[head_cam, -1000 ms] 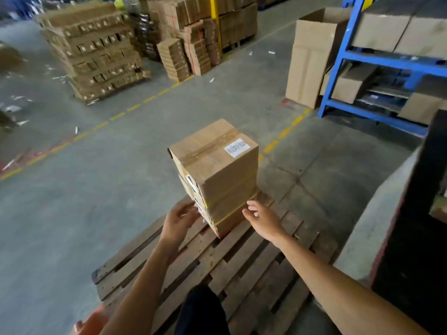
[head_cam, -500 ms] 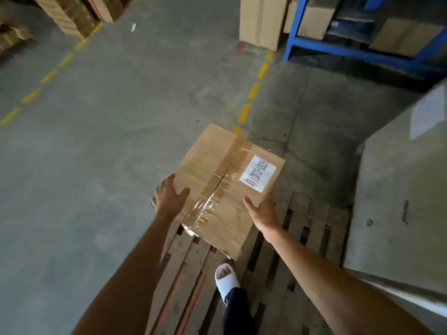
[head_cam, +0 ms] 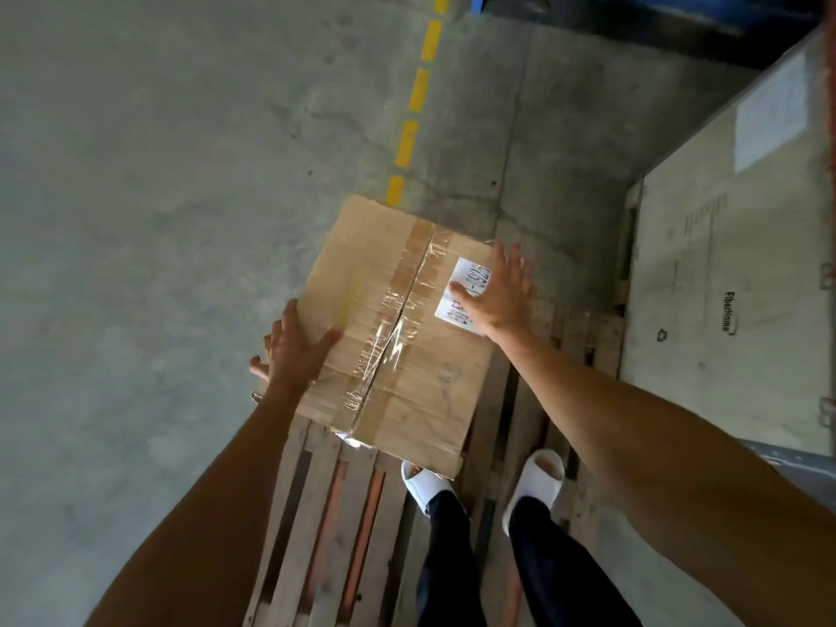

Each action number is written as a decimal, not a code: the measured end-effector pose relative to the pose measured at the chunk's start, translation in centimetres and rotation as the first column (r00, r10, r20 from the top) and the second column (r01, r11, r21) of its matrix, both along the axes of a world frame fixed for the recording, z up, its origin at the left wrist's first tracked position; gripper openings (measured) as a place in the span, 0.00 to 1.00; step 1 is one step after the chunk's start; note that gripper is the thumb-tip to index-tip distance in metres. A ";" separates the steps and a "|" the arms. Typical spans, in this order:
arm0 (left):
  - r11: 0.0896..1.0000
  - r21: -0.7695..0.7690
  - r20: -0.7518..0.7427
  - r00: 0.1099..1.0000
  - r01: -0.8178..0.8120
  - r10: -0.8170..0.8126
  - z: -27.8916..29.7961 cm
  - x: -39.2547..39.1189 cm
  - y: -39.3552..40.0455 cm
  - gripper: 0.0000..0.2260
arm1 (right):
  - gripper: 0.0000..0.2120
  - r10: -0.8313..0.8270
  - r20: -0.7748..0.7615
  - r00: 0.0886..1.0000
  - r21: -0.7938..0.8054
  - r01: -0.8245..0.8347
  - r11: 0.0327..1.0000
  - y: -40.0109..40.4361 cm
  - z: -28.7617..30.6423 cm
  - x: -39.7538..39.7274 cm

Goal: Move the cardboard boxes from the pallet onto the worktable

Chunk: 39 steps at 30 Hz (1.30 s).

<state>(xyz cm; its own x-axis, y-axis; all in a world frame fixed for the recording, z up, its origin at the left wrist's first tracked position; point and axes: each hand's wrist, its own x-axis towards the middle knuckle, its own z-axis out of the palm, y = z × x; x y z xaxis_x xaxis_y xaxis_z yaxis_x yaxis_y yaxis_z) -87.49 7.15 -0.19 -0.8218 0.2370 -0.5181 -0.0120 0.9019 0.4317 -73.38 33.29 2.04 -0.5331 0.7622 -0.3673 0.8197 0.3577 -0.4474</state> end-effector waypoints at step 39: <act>0.715 0.643 0.456 0.887 -0.275 -0.069 16.7 9.0 4.0 0.35 | 0.29 -0.357 -0.258 0.898 -0.413 0.231 0.881 0.1 14.8 20.0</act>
<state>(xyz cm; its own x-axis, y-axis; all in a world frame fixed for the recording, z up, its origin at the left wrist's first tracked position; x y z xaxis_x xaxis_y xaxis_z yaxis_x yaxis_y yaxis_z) -78.51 11.20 16.46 -0.6024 0.5865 -0.5414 -0.4190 0.3449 0.8399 -53.34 33.37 16.84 -0.4398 0.7474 -0.4980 0.6512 -0.1165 -0.7499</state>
